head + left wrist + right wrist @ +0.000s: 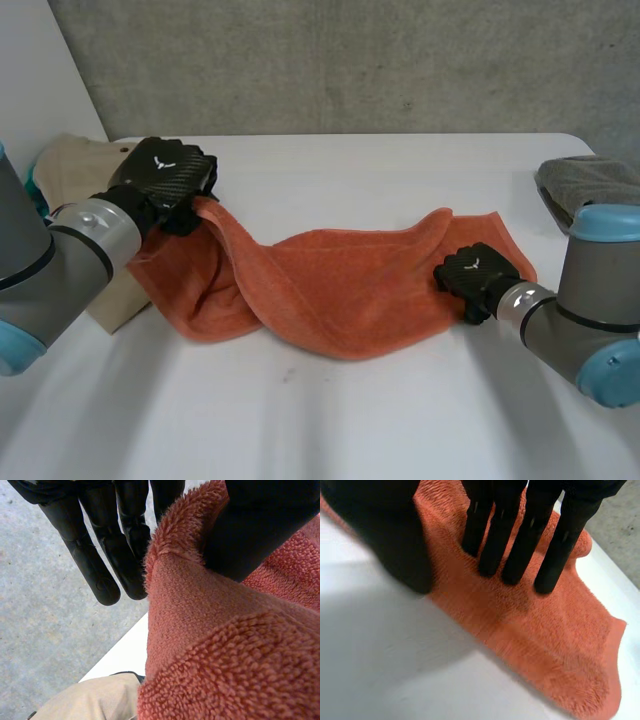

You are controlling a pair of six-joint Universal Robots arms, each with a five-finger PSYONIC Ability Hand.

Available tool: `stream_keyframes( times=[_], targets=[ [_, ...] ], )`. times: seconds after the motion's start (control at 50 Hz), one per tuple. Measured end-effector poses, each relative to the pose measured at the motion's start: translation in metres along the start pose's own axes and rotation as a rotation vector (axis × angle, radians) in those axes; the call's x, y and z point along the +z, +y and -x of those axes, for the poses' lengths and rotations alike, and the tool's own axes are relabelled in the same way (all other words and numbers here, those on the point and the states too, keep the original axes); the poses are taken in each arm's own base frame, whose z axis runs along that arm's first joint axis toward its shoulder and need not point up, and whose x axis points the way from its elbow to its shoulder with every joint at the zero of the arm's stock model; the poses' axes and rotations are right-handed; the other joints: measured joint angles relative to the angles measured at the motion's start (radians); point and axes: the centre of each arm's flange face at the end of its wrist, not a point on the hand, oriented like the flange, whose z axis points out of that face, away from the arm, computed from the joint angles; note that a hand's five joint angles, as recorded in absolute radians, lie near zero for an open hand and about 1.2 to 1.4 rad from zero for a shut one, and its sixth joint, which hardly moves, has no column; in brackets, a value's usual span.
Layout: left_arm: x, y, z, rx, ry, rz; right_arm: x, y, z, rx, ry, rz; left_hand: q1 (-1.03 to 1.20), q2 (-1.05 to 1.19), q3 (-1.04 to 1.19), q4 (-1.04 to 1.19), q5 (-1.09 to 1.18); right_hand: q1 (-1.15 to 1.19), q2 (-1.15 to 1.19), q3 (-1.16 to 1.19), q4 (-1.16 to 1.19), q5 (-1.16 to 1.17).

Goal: Fold the laundry.

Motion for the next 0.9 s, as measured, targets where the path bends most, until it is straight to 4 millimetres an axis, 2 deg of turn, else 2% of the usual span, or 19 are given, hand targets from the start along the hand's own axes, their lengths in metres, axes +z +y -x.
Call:
stream_keyframes(
  times=[0.06,0.14,0.22,0.28,0.34,0.44,0.48,0.52,0.54,0.6,0.62,0.64,0.66,0.68,0.7,0.74,0.8,0.9],
  targets=[
    [-0.002,-0.002,0.001,-0.006,-0.003,-0.003,0.002,-0.001,-0.002,0.008,0.015,-0.012,0.000,0.002,0.000,0.000,0.000,0.038,0.069,0.083,0.090,0.118],
    [-0.007,-0.008,0.002,-0.021,-0.011,-0.015,0.001,-0.007,-0.017,0.042,0.068,-0.049,0.000,0.002,0.000,0.000,0.000,0.038,0.071,0.097,0.106,0.147],
    [-0.018,-0.018,0.003,-0.045,-0.016,-0.031,-0.013,-0.022,-0.047,0.063,0.145,-0.080,0.000,0.002,0.001,0.000,0.000,0.038,0.071,0.097,0.106,0.149],
    [-0.030,-0.028,0.004,-0.066,-0.017,-0.045,-0.034,-0.043,-0.076,0.055,0.216,-0.115,0.000,0.002,0.001,0.000,0.000,0.038,0.071,0.098,0.109,0.154],
    [-0.047,-0.041,0.003,-0.089,-0.014,-0.067,-0.064,-0.077,-0.108,0.031,0.297,-0.182,0.000,0.002,0.001,0.000,0.000,0.038,0.071,0.101,0.109,0.156],
    [-0.073,-0.058,-0.001,-0.118,0.006,-0.106,-0.100,-0.126,-0.140,0.002,0.374,-0.310,0.000,0.002,0.001,0.000,0.000,0.038,0.071,0.102,0.110,0.158],
    [-0.082,-0.063,-0.006,-0.131,0.022,-0.120,-0.105,-0.142,-0.150,-0.001,0.385,-0.364,0.000,0.002,0.001,0.000,0.000,0.038,0.071,0.102,0.110,0.159],
    [-0.088,-0.065,-0.010,-0.141,0.037,-0.125,-0.103,-0.148,-0.153,0.001,0.379,-0.385,0.000,0.002,0.001,0.000,0.000,0.038,0.071,0.102,0.110,0.159],
    [-0.091,-0.065,-0.013,-0.149,0.050,-0.124,-0.094,-0.153,-0.156,0.004,0.365,-0.405,0.000,0.002,0.001,0.000,0.000,0.038,0.071,0.102,0.110,0.159],
    [-0.093,-0.061,-0.019,-0.159,0.068,-0.111,-0.076,-0.151,-0.154,0.010,0.336,-0.397,0.000,0.002,0.001,0.000,0.000,0.038,0.071,0.102,0.110,0.160],
    [-0.092,-0.057,-0.023,-0.164,0.078,-0.094,-0.058,-0.144,-0.149,0.018,0.306,-0.369,0.000,0.002,0.001,0.000,0.000,0.055,0.017,0.043,0.050,0.097],
    [-0.090,-0.054,-0.025,-0.165,0.081,-0.085,-0.051,-0.140,-0.146,0.022,0.292,-0.352,0.000,0.002,0.001,0.000,0.000,-0.020,-0.066,-0.039,-0.033,0.012],
    [-0.088,-0.051,-0.026,-0.166,0.084,-0.073,-0.039,-0.132,-0.139,0.032,0.264,-0.315,0.000,0.002,0.001,0.000,0.000,-0.211,-0.294,-0.258,-0.229,-0.190],
    [-0.086,-0.049,-0.027,-0.166,0.084,-0.064,-0.033,-0.126,-0.133,0.040,0.244,-0.288,0.000,0.002,0.001,0.000,0.000,-0.308,-0.433,-0.376,-0.368,-0.333],
    [-0.082,-0.046,-0.028,-0.164,0.082,-0.053,-0.027,-0.121,-0.127,0.051,0.223,-0.259,0.000,0.002,0.001,0.000,0.000,-0.370,-0.542,-0.506,-0.489,-0.458],
    [-0.077,-0.042,-0.027,-0.158,0.075,-0.040,-0.017,-0.104,-0.109,0.099,0.168,-0.178,0.000,0.002,0.001,0.001,0.000,-0.410,-0.633,-0.604,-0.602,-0.580],
    [-0.070,-0.041,-0.025,-0.146,0.059,-0.034,-0.016,-0.084,-0.085,0.197,0.105,-0.087,0.000,0.002,0.001,0.000,0.000,-0.410,-0.637,-0.610,-0.621,-0.605],
    [-0.065,-0.048,-0.019,-0.134,0.037,-0.052,-0.037,-0.062,-0.049,0.374,0.031,-0.012,0.000,0.002,0.001,0.000,0.000,-0.410,-0.637,-0.610,-0.621,-0.606]
  ],
)
